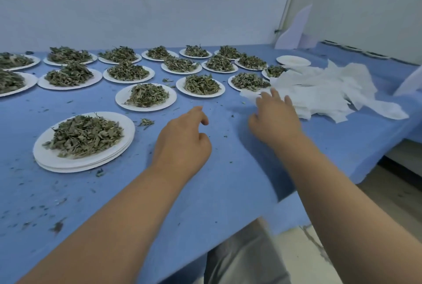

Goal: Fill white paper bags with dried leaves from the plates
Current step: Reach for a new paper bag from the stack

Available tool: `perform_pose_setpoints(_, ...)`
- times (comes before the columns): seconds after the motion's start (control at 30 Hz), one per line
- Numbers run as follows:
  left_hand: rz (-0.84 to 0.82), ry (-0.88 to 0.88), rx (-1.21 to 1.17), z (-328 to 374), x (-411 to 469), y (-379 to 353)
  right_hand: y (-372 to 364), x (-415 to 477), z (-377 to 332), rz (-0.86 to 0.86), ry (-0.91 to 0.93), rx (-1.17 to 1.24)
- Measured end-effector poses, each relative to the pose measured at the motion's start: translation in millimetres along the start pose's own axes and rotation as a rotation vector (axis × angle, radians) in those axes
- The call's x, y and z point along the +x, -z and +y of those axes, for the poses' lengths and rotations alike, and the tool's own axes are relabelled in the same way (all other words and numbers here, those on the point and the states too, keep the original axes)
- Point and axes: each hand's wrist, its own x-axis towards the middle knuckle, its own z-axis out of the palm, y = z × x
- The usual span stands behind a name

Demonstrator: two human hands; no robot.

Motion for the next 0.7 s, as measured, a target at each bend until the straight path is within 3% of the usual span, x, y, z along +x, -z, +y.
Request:
perform_pose_setpoints(0.1,-0.014,0.027,0.003,1,-2,0,19,-4,-24,0.184,-0.041,0.408)
perform_pose_setpoints(0.2,0.049,0.058,-0.182,4,-2,4,39,-8,-53,0.188,-0.066,0.944)
perform_pose_setpoints(0.3,0.130,0.221,-0.638,13,0,20,58,-9,-84,0.030,-0.069,1.696)
perform_pose_setpoints(0.4,0.140,0.378,-1.017,8,3,54,70,-7,-112,-0.202,-0.059,2.130)
perform_pose_setpoints(0.47,0.096,0.407,-1.268,-12,3,82,72,-2,-134,-0.308,-0.074,2.243)
perform_pose_setpoints(0.53,0.084,0.358,-1.457,-33,-1,111,72,4,-160,-0.313,-0.064,2.193)
perform_pose_setpoints(0.7,0.446,0.374,-1.086,-84,-5,165,72,10,-228,-0.244,0.186,1.712)
